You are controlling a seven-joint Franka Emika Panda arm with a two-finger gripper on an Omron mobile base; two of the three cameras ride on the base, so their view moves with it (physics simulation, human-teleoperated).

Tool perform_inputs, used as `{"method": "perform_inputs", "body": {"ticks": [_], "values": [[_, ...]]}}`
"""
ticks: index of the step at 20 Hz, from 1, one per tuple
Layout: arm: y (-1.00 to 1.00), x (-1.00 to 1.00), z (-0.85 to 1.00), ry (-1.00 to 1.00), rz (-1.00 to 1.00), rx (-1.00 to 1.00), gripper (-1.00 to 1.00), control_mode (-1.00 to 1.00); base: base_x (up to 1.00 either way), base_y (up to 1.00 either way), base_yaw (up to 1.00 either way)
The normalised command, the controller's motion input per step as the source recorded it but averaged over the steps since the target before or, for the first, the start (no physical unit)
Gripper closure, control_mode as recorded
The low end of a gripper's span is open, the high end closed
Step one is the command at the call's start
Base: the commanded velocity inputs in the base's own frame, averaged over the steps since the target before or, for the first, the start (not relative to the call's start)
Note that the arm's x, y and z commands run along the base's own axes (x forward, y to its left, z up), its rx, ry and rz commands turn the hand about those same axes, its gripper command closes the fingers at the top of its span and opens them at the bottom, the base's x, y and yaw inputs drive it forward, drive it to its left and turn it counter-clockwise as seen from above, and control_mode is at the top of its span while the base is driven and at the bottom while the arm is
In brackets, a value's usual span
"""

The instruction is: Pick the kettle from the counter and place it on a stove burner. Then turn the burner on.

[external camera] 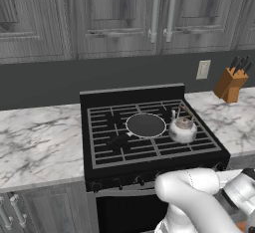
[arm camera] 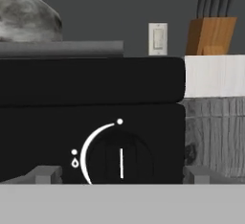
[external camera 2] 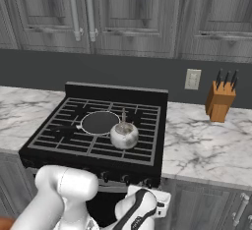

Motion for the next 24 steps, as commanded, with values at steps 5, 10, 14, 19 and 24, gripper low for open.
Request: {"method": "perform_inputs", "body": {"ticks": [5,10,14,19,24], "values": [[0.00,0.24,-0.33,0.00,0.00,-0.02,-1.00,-1.00,0.00,0.00,0.00],[0.00,0.20,-0.17,0.00,0.00,0.00,-1.00,-1.00,0.00,0.00,0.00],[0.00,0.02,0.00,0.00,0.00,0.00,-1.00,-1.00,0.00,0.00,0.00],[0.00,0.00,0.00,0.00,-0.03,0.00,-1.00,-1.00,0.00,0.00,0.00],[0.00,0.00,0.00,0.00,-0.05,0.00,-1.00,-1.00,0.00,0.00,0.00]]}}
